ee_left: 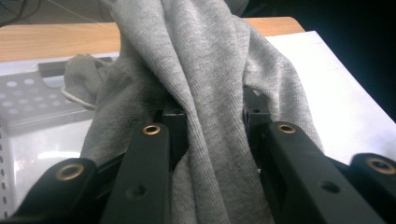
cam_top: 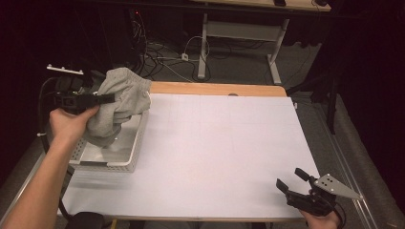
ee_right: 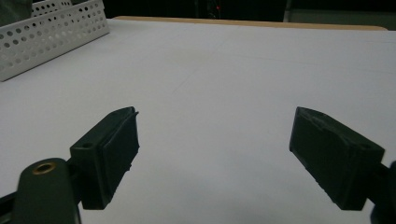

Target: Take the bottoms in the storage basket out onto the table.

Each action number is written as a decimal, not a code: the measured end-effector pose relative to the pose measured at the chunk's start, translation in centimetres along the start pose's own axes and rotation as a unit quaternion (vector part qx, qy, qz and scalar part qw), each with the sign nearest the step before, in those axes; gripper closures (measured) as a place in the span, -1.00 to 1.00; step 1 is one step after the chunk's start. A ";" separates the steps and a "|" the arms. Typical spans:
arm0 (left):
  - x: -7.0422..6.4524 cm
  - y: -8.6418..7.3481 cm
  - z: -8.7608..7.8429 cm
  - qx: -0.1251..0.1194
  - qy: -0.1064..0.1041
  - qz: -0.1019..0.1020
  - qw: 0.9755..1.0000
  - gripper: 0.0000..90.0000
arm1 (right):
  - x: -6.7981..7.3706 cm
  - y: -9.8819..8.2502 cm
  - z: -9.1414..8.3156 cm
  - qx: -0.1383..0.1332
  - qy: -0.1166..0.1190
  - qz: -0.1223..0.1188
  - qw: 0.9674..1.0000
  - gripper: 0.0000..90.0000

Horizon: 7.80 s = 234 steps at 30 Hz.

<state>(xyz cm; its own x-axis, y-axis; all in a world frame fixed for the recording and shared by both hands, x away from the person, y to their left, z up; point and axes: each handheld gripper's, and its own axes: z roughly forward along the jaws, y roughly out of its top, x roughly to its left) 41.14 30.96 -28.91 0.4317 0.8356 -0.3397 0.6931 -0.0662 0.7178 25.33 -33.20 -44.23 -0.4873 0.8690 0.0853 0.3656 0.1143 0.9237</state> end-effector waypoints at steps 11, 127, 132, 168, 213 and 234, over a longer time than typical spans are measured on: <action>-1.6 0.7 -0.1 -0.005 -0.019 0.019 1.000 0.54 | 0.0 0.0 0.0 0.002 0.001 -0.002 1.000 -0.64; -16.0 1.3 12.6 0.044 -0.134 0.148 0.979 0.52 | -0.1 0.0 0.2 0.007 0.015 0.003 1.000 -0.64; -15.8 1.1 13.2 0.045 -0.133 0.144 0.980 0.52 | -0.1 0.0 0.2 0.007 0.014 0.004 1.000 -0.64; -14.8 -0.7 19.3 0.058 -0.096 0.137 0.984 0.74 | -0.1 0.0 0.2 0.006 0.018 0.003 1.000 -0.64; -12.9 -3.4 24.2 0.119 -0.046 0.134 0.983 0.64 | 0.0 0.0 0.2 0.009 0.021 0.002 1.000 -0.64; -13.3 -2.7 21.7 0.093 -0.043 0.139 0.985 -0.04 | -0.1 -0.1 0.3 0.009 0.023 0.004 1.000 -0.64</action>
<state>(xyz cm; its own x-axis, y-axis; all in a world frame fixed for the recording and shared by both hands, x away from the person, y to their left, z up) 46.07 8.22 -39.47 0.6615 0.7226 -0.2007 0.6310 -0.3915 0.6698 25.60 -33.13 -44.40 -0.5196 0.8472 0.1106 0.3838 0.1159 0.9161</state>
